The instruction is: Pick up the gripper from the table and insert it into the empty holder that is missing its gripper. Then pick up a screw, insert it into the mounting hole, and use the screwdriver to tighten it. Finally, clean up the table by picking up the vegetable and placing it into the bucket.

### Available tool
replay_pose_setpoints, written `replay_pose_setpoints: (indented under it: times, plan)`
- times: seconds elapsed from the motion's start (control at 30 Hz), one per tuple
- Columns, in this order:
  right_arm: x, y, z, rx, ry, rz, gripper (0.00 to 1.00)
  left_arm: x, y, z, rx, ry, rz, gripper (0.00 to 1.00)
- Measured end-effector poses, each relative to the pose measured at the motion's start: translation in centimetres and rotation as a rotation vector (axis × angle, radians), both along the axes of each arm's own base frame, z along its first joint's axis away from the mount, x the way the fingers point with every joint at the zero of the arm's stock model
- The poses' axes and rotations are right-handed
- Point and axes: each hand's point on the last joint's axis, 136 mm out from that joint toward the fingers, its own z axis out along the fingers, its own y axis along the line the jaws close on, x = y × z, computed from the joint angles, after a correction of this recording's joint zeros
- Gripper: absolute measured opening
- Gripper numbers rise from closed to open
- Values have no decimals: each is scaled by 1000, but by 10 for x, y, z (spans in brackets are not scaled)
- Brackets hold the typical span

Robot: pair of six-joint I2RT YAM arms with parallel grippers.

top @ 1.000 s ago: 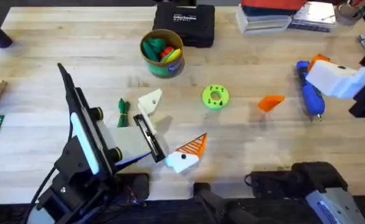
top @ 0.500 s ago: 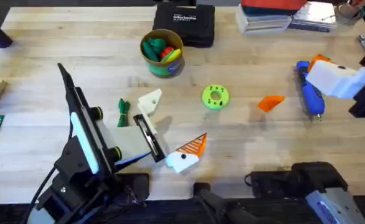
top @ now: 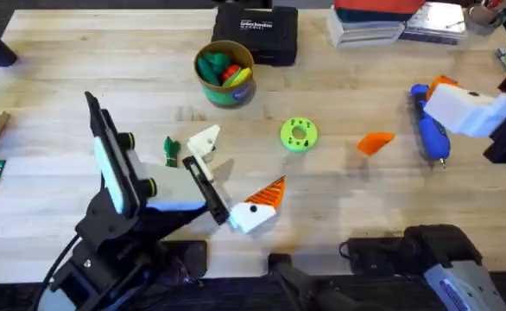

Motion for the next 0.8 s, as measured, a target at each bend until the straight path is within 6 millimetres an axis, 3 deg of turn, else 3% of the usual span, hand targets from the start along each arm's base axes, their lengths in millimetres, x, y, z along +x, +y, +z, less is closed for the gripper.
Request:
replay_pose_setpoints:
  times: [0.47,0.8]
  plan:
    - [3,8,-4,19,24,41,994,0,0,0,-80,131,9,990]
    - [26,21,-62,49,393,115,994,4,2,0,-82,133,34,990]
